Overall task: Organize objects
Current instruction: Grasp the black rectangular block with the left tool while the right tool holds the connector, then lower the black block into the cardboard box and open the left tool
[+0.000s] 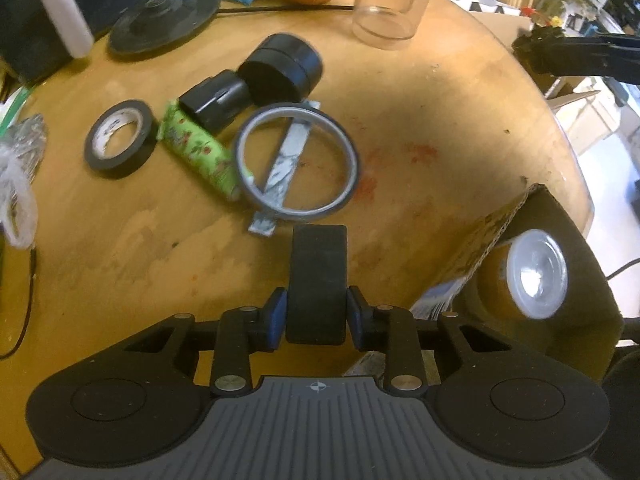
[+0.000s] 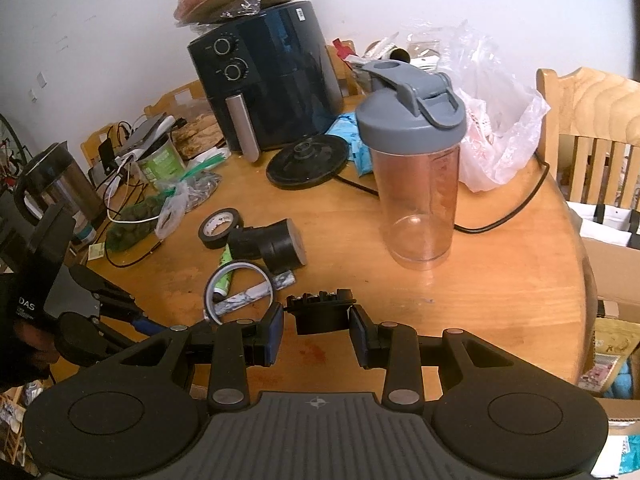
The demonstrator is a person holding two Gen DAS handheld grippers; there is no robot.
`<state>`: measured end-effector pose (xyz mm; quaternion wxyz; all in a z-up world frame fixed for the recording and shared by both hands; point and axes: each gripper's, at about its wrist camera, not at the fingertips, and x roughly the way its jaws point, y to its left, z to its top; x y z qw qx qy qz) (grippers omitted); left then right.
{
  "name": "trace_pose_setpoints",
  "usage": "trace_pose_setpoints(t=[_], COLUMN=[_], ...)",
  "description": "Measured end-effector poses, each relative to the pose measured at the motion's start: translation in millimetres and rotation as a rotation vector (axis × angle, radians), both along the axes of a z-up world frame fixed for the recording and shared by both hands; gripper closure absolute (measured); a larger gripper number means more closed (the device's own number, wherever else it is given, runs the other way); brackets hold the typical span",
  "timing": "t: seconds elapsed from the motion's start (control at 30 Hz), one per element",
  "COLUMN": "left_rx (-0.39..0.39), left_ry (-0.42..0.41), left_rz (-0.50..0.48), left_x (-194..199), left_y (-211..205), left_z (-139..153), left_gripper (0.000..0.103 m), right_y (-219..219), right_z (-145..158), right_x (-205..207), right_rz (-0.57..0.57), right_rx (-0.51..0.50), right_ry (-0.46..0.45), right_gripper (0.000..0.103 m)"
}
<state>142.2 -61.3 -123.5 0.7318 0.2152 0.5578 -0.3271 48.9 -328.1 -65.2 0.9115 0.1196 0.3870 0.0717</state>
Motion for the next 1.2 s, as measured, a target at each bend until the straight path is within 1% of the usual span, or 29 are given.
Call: trace_pose_setpoints(t=[0.1,0.23,0.43,0.6,0.73,1.0,1.2], left_rx=[-0.007,-0.016,-0.066,-0.123,-0.171,-0.223,-0.253], left_ry=[-0.008,-0.040,-0.083,-0.110,-0.117,-0.123,-0.111], left_rz=[0.027,0.056,0.127,0.181,0.210,0.236,0.244], left_x=[0.6,-1.5,-7.9,-18.1,-28.9,-56.1,-76.4], left_y=[7.6,15.5,30.5,38.4,40.4,39.2,39.4], left_z=[5.3,16.0,37.0,56.2,68.6,81.8,86.6], left_gripper=[0.072,0.072,0.072,0.072,0.072,0.072,0.072], right_y=[4.1,9.0,17.3,22.1,23.7,32.3,41.6], right_z=[0.9,2.7,10.2,17.6,21.8,28.0,30.4], right_x=[0.2,0.6,-0.3,-2.4,-6.2,-14.4,-21.8], right_rz=[0.009,0.018,0.036,0.052,0.060,0.089,0.114], right_rx=[0.002,0.007,0.009,0.010,0.022,0.046,0.058], right_ry=[-0.003,-0.010,-0.029,-0.041,-0.048,-0.062,-0.067], right_gripper=[0.065,0.065,0.065,0.065,0.065,0.065,0.065])
